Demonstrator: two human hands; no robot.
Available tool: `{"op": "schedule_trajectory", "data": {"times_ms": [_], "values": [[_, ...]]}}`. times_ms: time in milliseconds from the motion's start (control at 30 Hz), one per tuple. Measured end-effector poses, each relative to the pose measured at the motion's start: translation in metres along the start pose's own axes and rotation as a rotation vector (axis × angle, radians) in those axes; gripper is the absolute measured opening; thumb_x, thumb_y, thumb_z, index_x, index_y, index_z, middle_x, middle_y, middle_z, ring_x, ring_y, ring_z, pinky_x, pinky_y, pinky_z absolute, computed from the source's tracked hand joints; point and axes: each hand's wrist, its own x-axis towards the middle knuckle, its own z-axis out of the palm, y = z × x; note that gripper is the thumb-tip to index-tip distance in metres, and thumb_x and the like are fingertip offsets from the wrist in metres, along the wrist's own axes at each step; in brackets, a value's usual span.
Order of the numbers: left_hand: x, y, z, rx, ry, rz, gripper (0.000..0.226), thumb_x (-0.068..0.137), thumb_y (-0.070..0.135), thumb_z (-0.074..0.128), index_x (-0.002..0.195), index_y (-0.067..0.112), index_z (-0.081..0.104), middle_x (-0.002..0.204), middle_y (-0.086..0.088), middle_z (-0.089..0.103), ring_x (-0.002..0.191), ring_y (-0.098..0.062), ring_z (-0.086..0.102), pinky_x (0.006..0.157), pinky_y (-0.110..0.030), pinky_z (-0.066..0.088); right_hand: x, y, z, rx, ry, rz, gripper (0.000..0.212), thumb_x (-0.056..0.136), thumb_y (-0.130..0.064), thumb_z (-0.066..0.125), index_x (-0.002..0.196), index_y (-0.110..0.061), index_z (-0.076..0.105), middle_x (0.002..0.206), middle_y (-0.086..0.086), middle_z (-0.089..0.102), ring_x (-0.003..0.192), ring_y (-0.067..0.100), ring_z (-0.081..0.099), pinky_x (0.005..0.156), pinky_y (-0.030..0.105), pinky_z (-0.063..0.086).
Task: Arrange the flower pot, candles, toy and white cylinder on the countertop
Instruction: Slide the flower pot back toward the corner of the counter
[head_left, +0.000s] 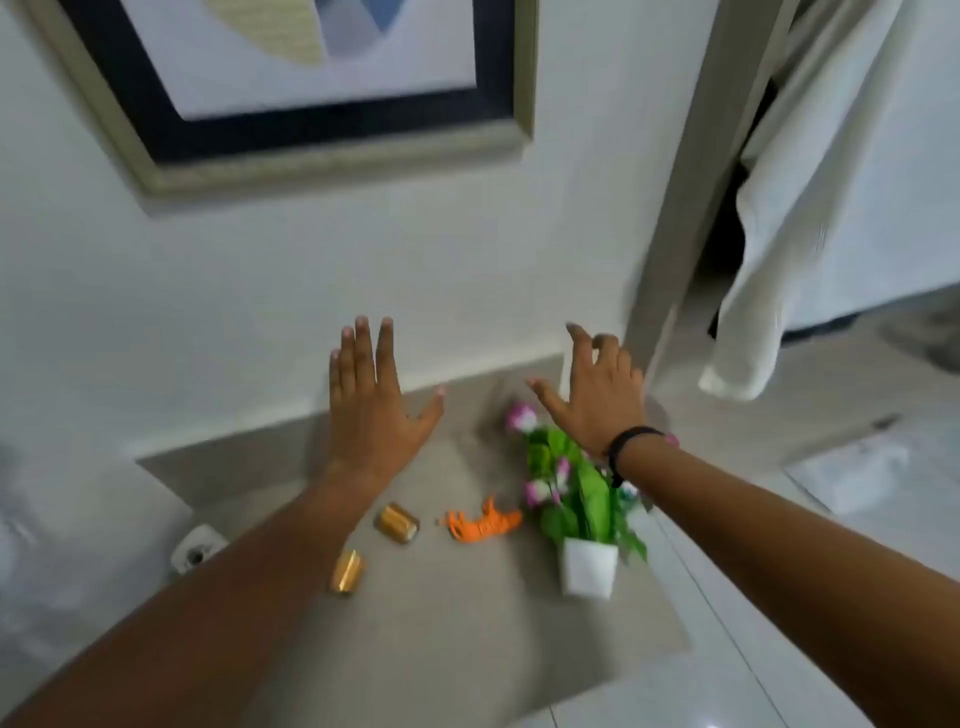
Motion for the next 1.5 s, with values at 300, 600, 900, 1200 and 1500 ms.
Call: {"op": "schedule_trajectory", "data": {"times_ms": [300,600,900,1200,1500], "values": [[-0.224,-0.024,0.154,0.022,-0.481,-0.071,0.106,0.089,0.07,0.052,0.17,0.004,0.032,0.175,-0.029,0.032,0.165,-0.048,0.027,0.133,-0.064,0.03,-0.133,0.07,0.159,0.115,-0.397,0.626,0.115,0.068,-0.086,0.07,0.142,-0.006,0.032,0.137,0.02,0.045,0.13,0.043,0.049,0.105,0.051,0.045],[-0.275,-0.038,0.197,0.12,-0.544,-0.055,0.102,0.095,0.074,0.043,0.174,0.013,0.021,0.179,-0.024,0.025,0.169,-0.042,0.021,0.137,-0.063,0.018,-0.14,0.079,0.222,0.512,-0.084,0.662,0.068,0.075,-0.041,0.084,0.113,-0.022,0.03,0.103,0.007,0.061,0.089,0.032,0.062,0.074,0.032,0.041],[-0.28,-0.044,0.209,0.118,-0.489,-0.052,0.101,0.097,0.076,0.038,0.176,0.018,0.011,0.183,-0.02,0.018,0.171,-0.039,0.016,0.138,-0.061,0.015,-0.077,0.087,0.267,0.767,0.177,0.469,0.082,0.076,-0.026,0.087,0.138,-0.016,0.034,0.095,0.021,0.067,0.072,0.018,0.064,0.069,0.017,0.052],[-0.288,-0.048,0.219,0.116,-0.422,-0.045,0.103,0.095,0.078,0.042,0.175,0.017,0.019,0.183,-0.019,0.02,0.17,-0.039,0.02,0.138,-0.061,0.016,-0.001,0.082,0.311,0.859,0.227,0.443,0.072,0.075,-0.022,0.081,0.129,-0.011,0.035,0.1,-0.011,0.067,0.086,0.003,0.07,0.075,0.024,0.058],[-0.285,-0.048,0.217,0.12,-0.445,-0.054,0.104,0.094,0.079,0.044,0.175,0.018,0.02,0.182,-0.019,0.023,0.17,-0.038,0.022,0.138,-0.06,0.015,0.023,0.076,0.317,0.673,0.144,0.494,0.074,0.065,-0.038,0.082,0.117,-0.021,0.033,0.114,0.013,0.069,0.107,0.038,0.065,0.096,0.052,0.056]]}}
